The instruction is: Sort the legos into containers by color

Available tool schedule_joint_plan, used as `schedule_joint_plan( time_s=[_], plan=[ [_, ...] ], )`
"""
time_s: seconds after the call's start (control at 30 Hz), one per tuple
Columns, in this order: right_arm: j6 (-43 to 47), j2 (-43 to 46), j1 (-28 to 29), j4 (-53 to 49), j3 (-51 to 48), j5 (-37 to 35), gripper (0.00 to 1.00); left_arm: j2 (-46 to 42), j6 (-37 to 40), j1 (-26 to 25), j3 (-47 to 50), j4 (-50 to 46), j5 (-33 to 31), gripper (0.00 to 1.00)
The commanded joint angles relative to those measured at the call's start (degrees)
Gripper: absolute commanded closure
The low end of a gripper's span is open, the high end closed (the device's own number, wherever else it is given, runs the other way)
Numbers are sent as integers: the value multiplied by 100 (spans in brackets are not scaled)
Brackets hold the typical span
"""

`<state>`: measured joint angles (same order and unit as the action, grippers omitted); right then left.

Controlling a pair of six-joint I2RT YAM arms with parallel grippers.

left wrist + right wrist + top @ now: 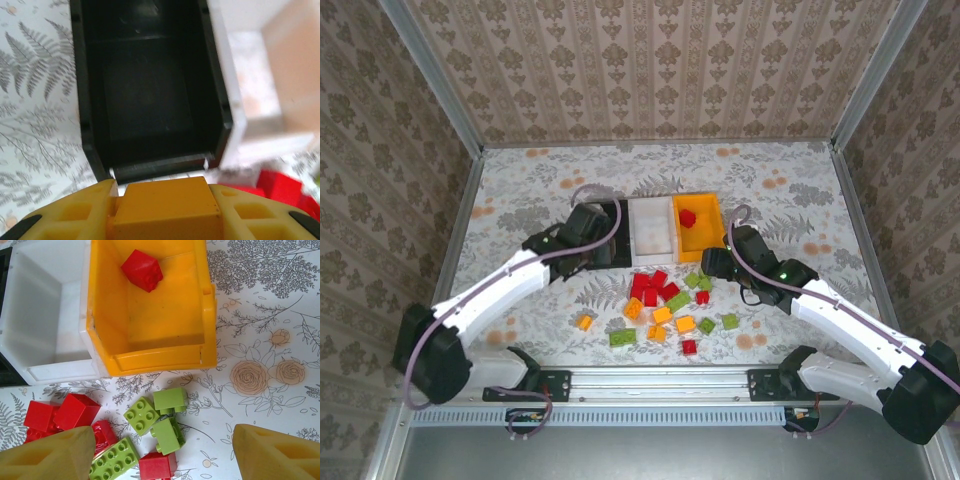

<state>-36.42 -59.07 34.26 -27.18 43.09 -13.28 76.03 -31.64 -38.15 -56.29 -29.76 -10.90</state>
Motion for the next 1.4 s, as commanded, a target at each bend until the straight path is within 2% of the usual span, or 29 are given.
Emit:
schedule_joint_plan(
  time_s=[0.0,0.17,0.37,0.6,0.77,0.83,1.07,1.17,1.37],
  plan=[
    [-91,121,-41,-101,-64,-109,26,611,415,322,-331,64,0,68],
    [-91,198,-42,-193,-141,-43,26,1233,470,493,-678,347,167,65],
    [-115,264,-51,-394,-187,7,25,1606,469,571,-901,300,214,49],
    [-216,162,-78,-667,-213,179,24,1110,438,581,-865,360,349,24],
    [-282,-92,-88,-1040,-203,353,25,559,357,532,-781,343,634,14],
    [-298,-167,-86,-1132,-304,431,27,228,321,411,-633,409,702,1],
    [-558,-180,-86,-1536,-768,739,36,-690,-13,-155,82,529,617,0],
    [-576,-296,-77,-1584,-915,877,41,-867,-169,-236,351,558,657,0],
    [-596,-797,-38,-1404,-974,1132,43,-1183,-391,-245,852,629,593,0]
  ],
)
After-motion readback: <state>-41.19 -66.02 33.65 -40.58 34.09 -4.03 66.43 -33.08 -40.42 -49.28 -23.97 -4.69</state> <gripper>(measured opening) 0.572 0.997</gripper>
